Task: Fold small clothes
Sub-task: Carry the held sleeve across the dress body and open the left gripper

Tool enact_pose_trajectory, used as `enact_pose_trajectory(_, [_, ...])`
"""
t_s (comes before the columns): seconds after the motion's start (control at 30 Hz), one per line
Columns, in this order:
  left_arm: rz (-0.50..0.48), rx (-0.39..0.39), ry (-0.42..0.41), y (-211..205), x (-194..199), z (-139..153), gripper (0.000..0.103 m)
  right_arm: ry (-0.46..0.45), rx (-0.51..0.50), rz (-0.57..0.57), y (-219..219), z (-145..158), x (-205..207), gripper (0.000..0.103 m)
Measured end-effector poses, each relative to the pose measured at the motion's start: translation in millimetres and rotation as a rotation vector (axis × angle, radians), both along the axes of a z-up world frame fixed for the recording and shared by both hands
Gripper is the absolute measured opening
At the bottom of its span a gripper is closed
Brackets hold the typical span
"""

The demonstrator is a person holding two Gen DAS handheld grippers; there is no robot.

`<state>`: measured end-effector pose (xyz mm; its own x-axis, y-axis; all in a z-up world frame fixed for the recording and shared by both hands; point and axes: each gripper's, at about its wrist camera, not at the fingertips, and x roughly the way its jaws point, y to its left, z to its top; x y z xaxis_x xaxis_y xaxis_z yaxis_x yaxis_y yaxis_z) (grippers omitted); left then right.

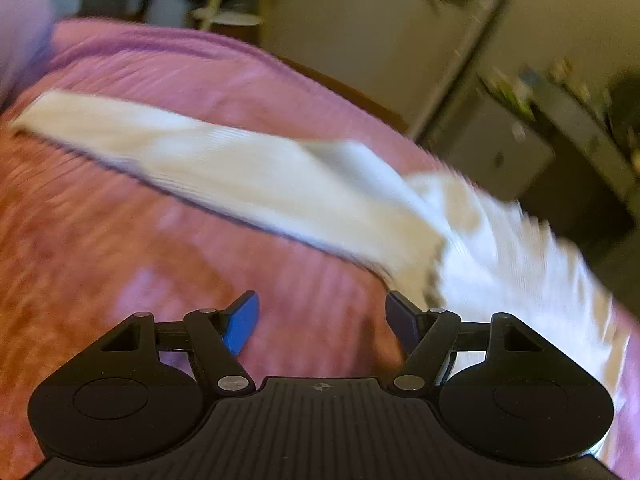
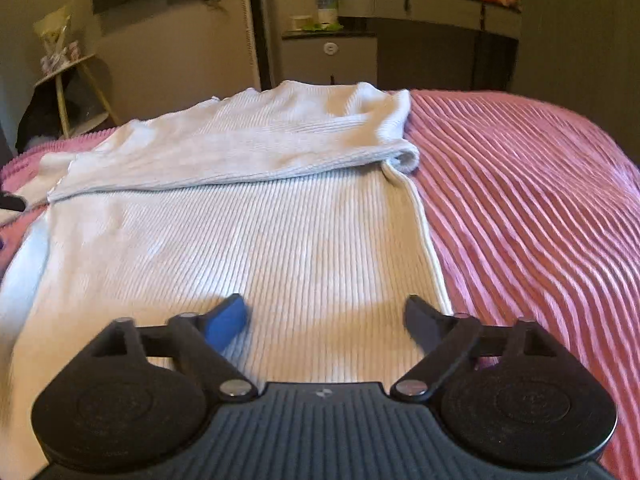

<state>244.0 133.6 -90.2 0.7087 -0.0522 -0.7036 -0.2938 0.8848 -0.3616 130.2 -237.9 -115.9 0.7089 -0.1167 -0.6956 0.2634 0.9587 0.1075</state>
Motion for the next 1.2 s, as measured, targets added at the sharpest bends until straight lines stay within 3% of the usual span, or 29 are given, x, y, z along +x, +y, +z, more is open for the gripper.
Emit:
enact_pose_trajectory(0.07, [0.076,-0.061,-0.013,28,-2,4,0.074,-0.007,0.07,-0.019,-5,-1,-2,0.099])
enact_pose_trajectory(0.17, [0.149,-0.133,-0.02,72,1,8,0.071,-0.034,0.043,-0.01,-5,-9,-2,0.099])
enact_pose_trajectory(0.3, [0.204,-0.159,0.016,115,19,4,0.06,-0.059,0.058,-0.028,-5,-12,-4,0.099])
enact_pose_trajectory(0.47, [0.304,-0.37,0.069,165,35,-27,0.045,-0.067,0.055,-0.035,-5,-13,-3,0.099])
enact_pose_trajectory(0.63, [0.401,-0.574,-0.007,197,38,-50,0.039,-0.084,0.045,-0.042,-3,-15,-4,0.099])
enact_pose_trajectory(0.7, [0.449,-0.642,-0.001,210,40,-56,0.016,-0.085,0.046,-0.042,-4,-14,-5,0.099])
enact_pose_trajectory(0.77, [0.467,-0.641,0.038,216,43,-56,0.011,-0.089,0.05,-0.042,-4,-15,-5,0.099])
enact_pose_trajectory(0.83, [0.453,-0.581,0.032,211,45,-42,0.01,-0.092,0.051,-0.043,-4,-15,-6,0.099])
enact_pose_trajectory(0.97, [0.279,-0.22,-0.065,168,53,26,0.008,-0.098,0.06,-0.045,-6,-15,-6,0.099])
enact_pose_trajectory(1.1, [0.001,0.046,-0.21,83,55,93,0.008,-0.104,0.071,-0.05,-7,-14,-6,0.099])
enact_pose_trajectory(1.17, [-0.167,0.17,-0.257,25,52,114,0.008,-0.107,0.074,-0.052,-7,-14,-6,0.099])
enact_pose_trajectory(1.2, [-0.253,0.192,-0.261,-2,51,118,0.009,-0.109,0.074,-0.052,-7,-14,-6,0.099])
